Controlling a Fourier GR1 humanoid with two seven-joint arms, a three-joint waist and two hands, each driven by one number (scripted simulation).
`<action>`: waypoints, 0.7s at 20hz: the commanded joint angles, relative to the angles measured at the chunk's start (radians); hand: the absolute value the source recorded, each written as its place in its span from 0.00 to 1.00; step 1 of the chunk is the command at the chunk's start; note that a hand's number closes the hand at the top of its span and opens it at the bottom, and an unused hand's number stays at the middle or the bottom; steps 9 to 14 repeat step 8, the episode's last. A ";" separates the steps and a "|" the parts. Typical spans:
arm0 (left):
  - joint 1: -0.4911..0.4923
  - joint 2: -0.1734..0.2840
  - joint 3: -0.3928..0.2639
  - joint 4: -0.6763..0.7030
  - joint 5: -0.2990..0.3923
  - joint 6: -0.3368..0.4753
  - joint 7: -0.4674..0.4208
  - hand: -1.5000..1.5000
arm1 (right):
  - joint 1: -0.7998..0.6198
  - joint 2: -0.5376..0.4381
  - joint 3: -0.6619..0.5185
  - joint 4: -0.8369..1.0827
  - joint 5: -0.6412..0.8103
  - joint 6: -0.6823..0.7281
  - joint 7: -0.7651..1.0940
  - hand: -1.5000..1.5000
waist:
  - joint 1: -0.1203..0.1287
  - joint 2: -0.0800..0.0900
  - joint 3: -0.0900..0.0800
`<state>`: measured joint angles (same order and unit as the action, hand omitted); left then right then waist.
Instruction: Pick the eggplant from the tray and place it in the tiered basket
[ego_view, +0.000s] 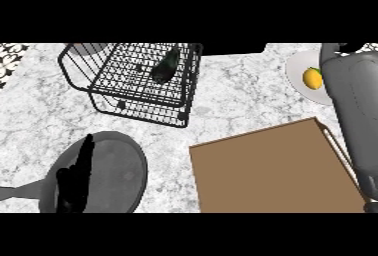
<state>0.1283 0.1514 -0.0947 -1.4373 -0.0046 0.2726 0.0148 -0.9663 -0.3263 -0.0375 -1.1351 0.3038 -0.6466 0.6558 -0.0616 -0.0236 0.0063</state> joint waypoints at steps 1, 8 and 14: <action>0.053 -0.012 -0.012 -0.031 0.007 0.000 0.014 0.50 | 0.228 -0.098 -0.029 -0.254 -0.081 0.108 0.013 0.00 | -0.018 -0.003 -0.004; -0.017 -0.057 -0.014 0.086 -0.020 0.027 -0.034 0.50 | 0.512 -0.279 -0.229 -0.593 -0.334 0.346 0.041 0.00 | -0.014 0.011 -0.006; -0.017 -0.057 -0.014 0.086 -0.020 0.027 -0.034 0.50 | 0.512 -0.279 -0.229 -0.593 -0.334 0.346 0.041 0.00 | -0.014 0.011 -0.006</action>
